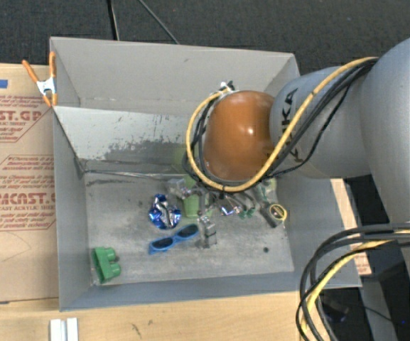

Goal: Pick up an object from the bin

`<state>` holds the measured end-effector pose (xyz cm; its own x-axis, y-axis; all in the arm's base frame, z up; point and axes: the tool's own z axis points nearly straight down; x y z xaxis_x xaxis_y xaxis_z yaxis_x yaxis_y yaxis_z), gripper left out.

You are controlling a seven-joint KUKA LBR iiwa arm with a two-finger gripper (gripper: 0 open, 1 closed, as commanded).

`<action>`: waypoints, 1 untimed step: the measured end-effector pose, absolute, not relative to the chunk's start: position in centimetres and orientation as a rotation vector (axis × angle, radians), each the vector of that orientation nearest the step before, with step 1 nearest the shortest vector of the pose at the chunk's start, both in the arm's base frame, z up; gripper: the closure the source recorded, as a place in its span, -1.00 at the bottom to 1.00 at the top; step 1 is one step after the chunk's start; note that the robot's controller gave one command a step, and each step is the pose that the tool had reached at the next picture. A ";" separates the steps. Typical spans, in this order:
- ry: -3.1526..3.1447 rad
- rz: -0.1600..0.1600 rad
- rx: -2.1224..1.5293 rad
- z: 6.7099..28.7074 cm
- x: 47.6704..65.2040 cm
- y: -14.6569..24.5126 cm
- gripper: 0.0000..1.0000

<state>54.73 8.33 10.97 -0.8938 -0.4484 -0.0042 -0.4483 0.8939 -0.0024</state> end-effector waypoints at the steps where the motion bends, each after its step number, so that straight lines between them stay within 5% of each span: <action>1: 3.026 0.003 -0.775 7.2 53.6 10.6 -1.00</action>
Offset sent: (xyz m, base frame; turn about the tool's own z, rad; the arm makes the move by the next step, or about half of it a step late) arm -0.0156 0.0201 -0.0397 -0.0369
